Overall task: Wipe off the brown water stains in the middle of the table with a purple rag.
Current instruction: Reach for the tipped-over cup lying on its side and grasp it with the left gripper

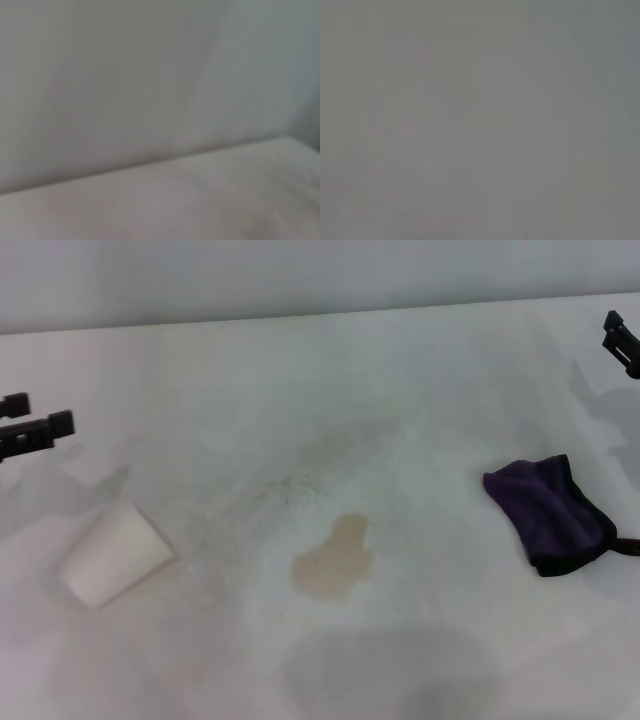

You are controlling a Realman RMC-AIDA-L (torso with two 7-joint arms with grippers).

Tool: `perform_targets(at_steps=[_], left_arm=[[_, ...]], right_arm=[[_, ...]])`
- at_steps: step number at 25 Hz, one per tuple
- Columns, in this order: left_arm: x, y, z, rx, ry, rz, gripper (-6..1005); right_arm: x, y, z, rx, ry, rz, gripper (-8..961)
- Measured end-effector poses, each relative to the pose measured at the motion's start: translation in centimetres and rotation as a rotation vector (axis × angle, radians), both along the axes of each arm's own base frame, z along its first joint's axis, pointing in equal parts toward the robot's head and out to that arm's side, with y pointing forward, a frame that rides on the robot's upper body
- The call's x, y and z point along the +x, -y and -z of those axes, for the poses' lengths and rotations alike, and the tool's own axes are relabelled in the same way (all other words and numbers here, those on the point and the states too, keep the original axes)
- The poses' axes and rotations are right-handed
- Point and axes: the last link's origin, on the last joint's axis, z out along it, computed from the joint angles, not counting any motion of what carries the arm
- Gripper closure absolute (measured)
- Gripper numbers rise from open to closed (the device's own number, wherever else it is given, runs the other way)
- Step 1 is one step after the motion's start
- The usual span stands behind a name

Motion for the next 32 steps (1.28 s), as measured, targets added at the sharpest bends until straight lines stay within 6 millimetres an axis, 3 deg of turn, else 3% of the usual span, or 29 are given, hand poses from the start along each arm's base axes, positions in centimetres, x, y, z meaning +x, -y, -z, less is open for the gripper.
perform_targets(at_steps=[6,9,15,32], left_arm=[[1.6,0.4,-2.7,-0.13,-0.186,0.021,135],[2.2,0.7,-3.1,-0.221,-0.29,0.055,135],[2.7,0.8,-1.9,-0.381,-0.434,0.105,134],[2.6,1.2,2.1,-0.47,-0.554,0.177,128]], right_arm=[[-0.6,-1.2,-0.2,0.021,-0.022,0.007,108],[-0.9,-1.7,-0.3,0.04,-0.045,0.008,108],[-1.0,-2.1,0.0,0.075,-0.111,0.045,108],[-0.8,-1.6,1.0,0.081,-0.168,0.073,109]])
